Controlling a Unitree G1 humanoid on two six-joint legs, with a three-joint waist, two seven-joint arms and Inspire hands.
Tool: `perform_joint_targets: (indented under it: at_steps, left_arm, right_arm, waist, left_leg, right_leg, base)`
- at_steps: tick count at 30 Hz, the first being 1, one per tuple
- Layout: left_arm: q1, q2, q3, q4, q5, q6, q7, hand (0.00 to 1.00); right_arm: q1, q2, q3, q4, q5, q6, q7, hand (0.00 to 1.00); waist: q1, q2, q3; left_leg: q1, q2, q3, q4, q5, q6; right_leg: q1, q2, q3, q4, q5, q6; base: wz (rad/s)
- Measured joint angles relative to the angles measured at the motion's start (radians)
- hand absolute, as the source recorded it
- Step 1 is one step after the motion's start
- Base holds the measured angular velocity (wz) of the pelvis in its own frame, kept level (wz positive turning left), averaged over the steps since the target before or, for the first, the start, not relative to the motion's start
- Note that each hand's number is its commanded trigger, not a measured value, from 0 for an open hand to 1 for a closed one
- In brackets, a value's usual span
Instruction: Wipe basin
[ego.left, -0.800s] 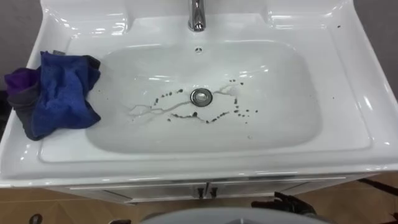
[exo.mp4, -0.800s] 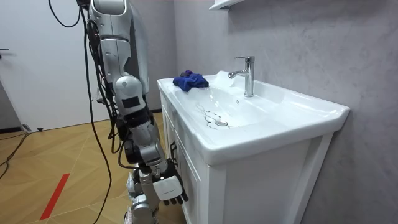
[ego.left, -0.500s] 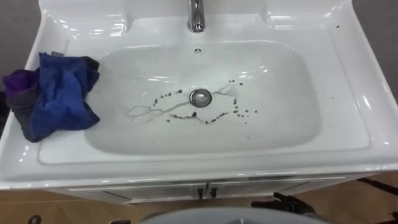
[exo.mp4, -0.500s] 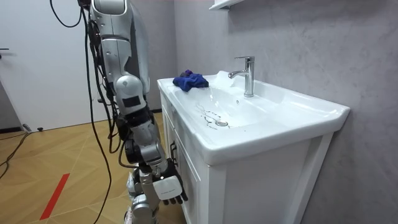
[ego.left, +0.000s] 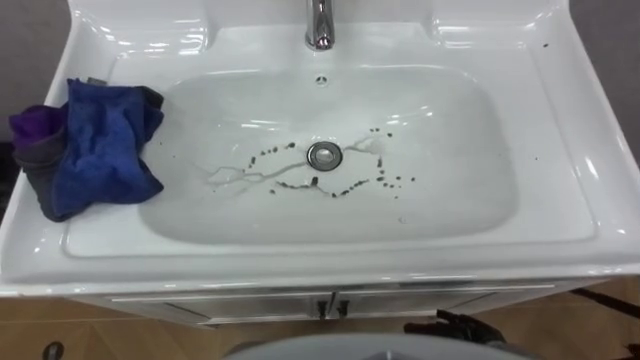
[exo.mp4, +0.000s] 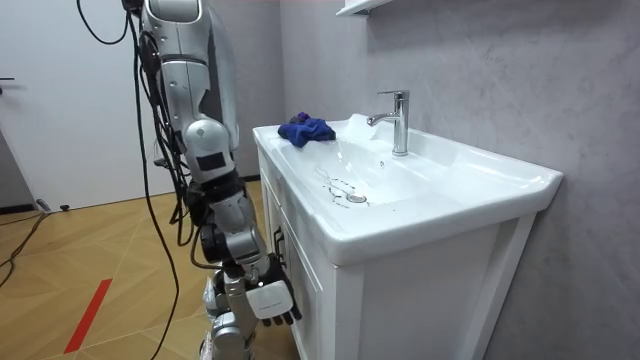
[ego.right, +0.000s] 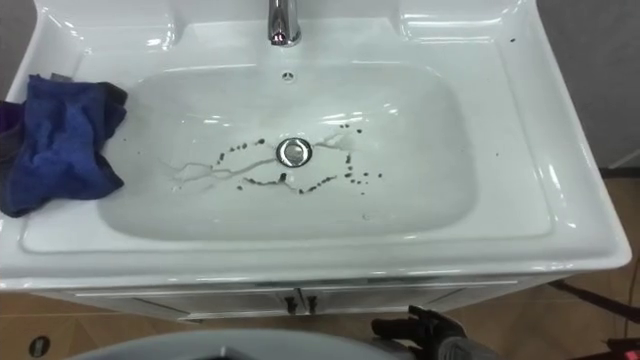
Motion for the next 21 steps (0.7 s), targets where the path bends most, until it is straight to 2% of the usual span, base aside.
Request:
perform_joint_targets:
  at_steps: [4,7,8,12,14,17,18,20,21]
  left_arm:
    - [0.023,0.0,0.044,0.0,-0.081,-0.001,0.003,0.0]
    - [0.045,-0.001,0.12,-0.001,-0.117,-0.001,0.007,0.0]
    - [0.039,0.0,0.158,-0.002,-0.122,-0.001,0.018,0.0]
    - [0.044,0.002,0.235,-0.006,-0.167,-0.012,0.083,0.0]
    - [0.058,0.002,0.3,-0.055,-0.208,-0.016,0.149,0.0]
    - [0.06,0.009,0.44,-0.161,-0.296,-0.065,0.299,0.0]
    - [0.06,0.009,0.462,-0.182,-0.309,-0.073,0.324,0.0]
    - [0.068,0.013,0.52,-0.258,-0.36,-0.114,0.424,0.0]
    - [0.068,0.016,0.527,-0.267,-0.367,-0.126,0.445,0.0]
  right_arm:
    - [0.007,0.001,-0.019,0.005,0.003,-0.001,0.007,0.0]
    - [0.004,0.001,-0.041,0.004,-0.011,0.002,0.006,0.0]
    - [0.006,0.0,-0.059,0.01,-0.02,0.003,0.006,0.0]
    - [0.007,-0.005,-0.067,0.013,-0.048,0.003,0.006,0.0]
    - [0.011,-0.009,-0.074,0.002,-0.062,0.003,0.005,0.0]
    - [0.043,-0.027,-0.101,-0.026,-0.079,0.004,0.006,0.0]
    - [0.045,-0.031,-0.109,-0.026,-0.081,0.006,0.006,0.0]
    - [0.059,-0.051,-0.139,-0.033,-0.081,0.008,0.004,0.0]
    - [0.063,-0.056,-0.144,-0.033,-0.083,0.007,0.001,0.0]
  waist:
    - [0.004,0.004,-0.0041]
    - [0.019,0.01,-0.0061]
    - [0.025,0.01,-0.0059]
    - [0.036,0.016,-0.006]
    - [0.044,0.016,-0.006]
    - [0.086,0.023,-0.0052]
    - [0.088,0.024,-0.0058]
    - [0.095,0.029,-0.0066]
    - [0.098,0.031,-0.0073]
  left_leg:
    - [-0.012,-0.001,-0.002,0.003,0.0,0.0]
    - [-0.011,-0.001,-0.004,0.003,0.0,0.0]
    - [-0.008,-0.002,-0.01,0.003,0.0,0.0]
    - [-0.006,-0.007,-0.029,0.005,0.0,0.0]
    - [-0.007,-0.008,-0.031,0.004,0.0,0.0]
    - [0.0,-0.01,-0.038,0.001,0.0,0.0]
    - [0.003,-0.011,-0.04,-0.001,0.0,0.0]
    - [0.009,-0.018,-0.053,-0.004,0.0,0.001]
    - [0.009,-0.019,-0.056,-0.004,0.0,0.001]
  right_leg:
    - [-0.005,-0.003,-0.019,0.001,-0.001,0.001]
    - [-0.003,-0.004,-0.027,0.001,-0.001,0.001]
    - [0.002,-0.005,-0.031,0.0,-0.001,0.001]
    - [0.01,-0.008,-0.045,0.002,-0.006,0.004]
    - [0.011,-0.009,-0.048,0.004,-0.007,0.005]
    - [0.02,-0.01,-0.053,0.004,-0.009,0.007]
    - [0.021,-0.011,-0.053,0.004,-0.011,0.008]
    - [0.02,-0.019,-0.06,0.02,-0.027,0.012]
    - [0.019,-0.021,-0.063,0.024,-0.029,0.012]
  base:
    - [0.11]
    - [0.03]
    - [0.08]
    - [0.16]
    - [0.12]
    - [0.07]
    - [0.09]
    - [0.1]
    - [0.04]
